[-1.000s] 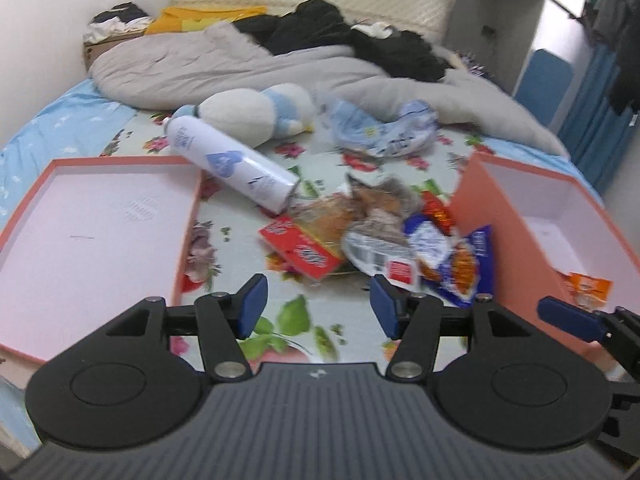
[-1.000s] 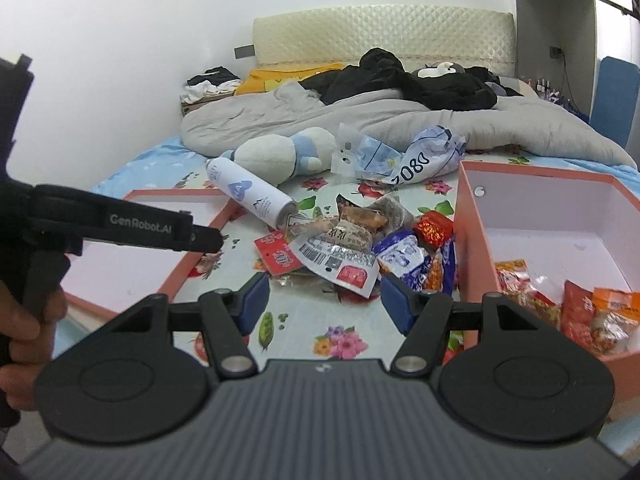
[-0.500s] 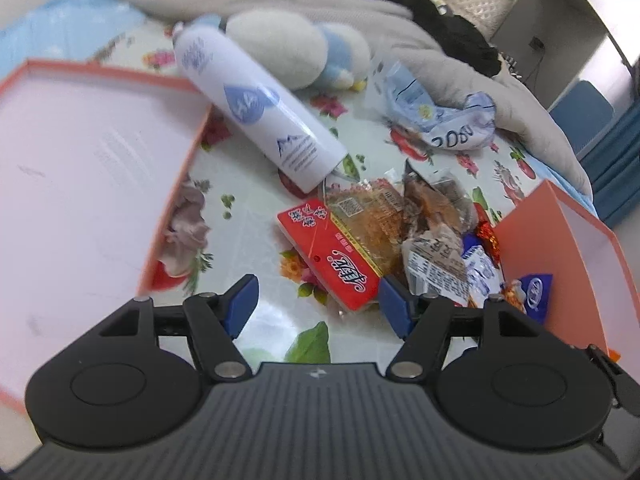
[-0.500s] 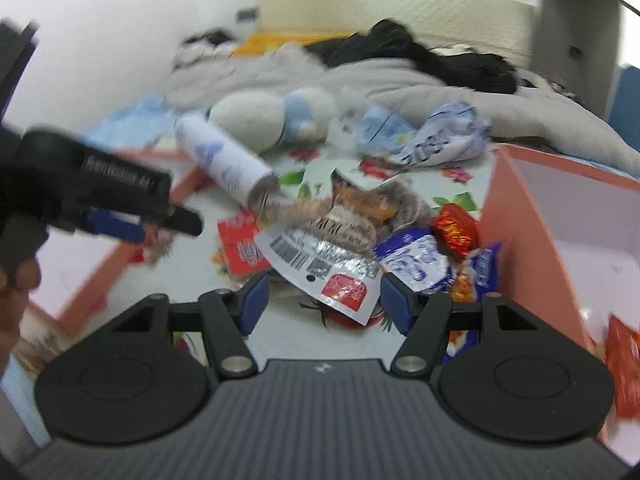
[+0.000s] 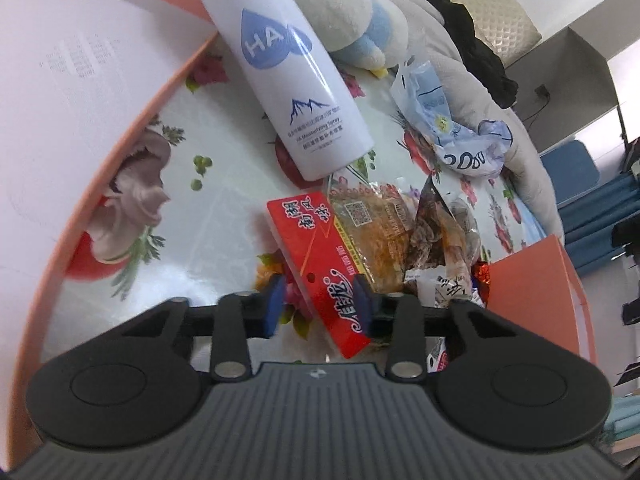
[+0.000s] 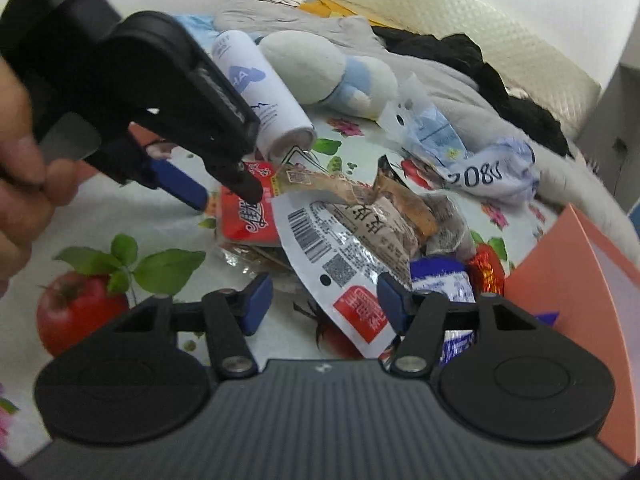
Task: Organize snacks
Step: 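Close the left tool on a bread bag while the right tool grasps a white-printed pack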
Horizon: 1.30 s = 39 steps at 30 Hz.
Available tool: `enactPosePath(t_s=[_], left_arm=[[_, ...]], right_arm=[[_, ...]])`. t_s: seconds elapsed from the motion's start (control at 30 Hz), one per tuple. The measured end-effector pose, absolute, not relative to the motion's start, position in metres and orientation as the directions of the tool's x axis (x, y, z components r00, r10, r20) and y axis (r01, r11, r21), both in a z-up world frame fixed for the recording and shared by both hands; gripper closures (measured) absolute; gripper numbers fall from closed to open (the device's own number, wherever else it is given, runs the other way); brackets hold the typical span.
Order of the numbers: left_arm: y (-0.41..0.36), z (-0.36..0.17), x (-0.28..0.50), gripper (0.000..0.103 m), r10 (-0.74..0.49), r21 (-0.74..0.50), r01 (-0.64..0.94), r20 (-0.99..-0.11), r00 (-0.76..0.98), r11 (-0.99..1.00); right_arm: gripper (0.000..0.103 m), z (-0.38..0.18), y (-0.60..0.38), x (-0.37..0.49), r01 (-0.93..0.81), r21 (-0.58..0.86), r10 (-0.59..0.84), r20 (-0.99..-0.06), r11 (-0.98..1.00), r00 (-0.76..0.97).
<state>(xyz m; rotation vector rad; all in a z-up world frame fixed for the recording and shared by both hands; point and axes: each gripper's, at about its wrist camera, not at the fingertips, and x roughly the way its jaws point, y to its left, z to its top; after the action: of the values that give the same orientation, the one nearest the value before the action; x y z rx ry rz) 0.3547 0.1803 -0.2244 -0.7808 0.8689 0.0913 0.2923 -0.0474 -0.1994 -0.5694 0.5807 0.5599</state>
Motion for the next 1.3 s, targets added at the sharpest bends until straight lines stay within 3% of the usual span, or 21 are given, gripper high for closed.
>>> enactPosePath(t_s=[0.1, 0.13, 0.23, 0.5, 0.77, 1.3], left_arm=[[0.182, -0.226, 0.354, 0.093, -0.238, -0.600, -0.372, -0.699, 0.674, 0.709], [0.182, -0.226, 0.353, 0.097, -0.251, -0.613, -0.361, -0.688, 0.680, 0.702], [0.183, -0.221, 0.349, 0.100, -0.268, -0.643, -0.345, -0.661, 0.700, 0.684], [0.169, -0.187, 0.310, 0.103, -0.267, -0.687, -0.280, -0.575, 0.773, 0.671], [0.154, -0.181, 0.231, 0.103, -0.222, -0.704, -0.337, -0.574, 0.788, 0.625], [0.115, -0.163, 0.123, 0.103, -0.097, -0.619, -0.417, -0.626, 0.774, 0.666]], right_arm=[[0.069, -0.204, -0.042, 0.292, -0.626, -0.369, 0.300, -0.640, 0.687, 0.707], [0.083, -0.204, -0.041, 0.292, -0.627, -0.377, 0.294, -0.644, 0.682, 0.707], [0.100, -0.199, -0.042, 0.289, -0.622, -0.384, 0.289, -0.640, 0.682, 0.712], [0.100, -0.161, -0.056, 0.262, -0.589, -0.415, 0.288, -0.590, 0.693, 0.755], [0.100, -0.152, -0.077, 0.214, -0.617, -0.425, 0.304, -0.601, 0.662, 0.739], [0.100, -0.140, -0.125, 0.132, -0.645, -0.364, 0.346, -0.616, 0.672, 0.708]])
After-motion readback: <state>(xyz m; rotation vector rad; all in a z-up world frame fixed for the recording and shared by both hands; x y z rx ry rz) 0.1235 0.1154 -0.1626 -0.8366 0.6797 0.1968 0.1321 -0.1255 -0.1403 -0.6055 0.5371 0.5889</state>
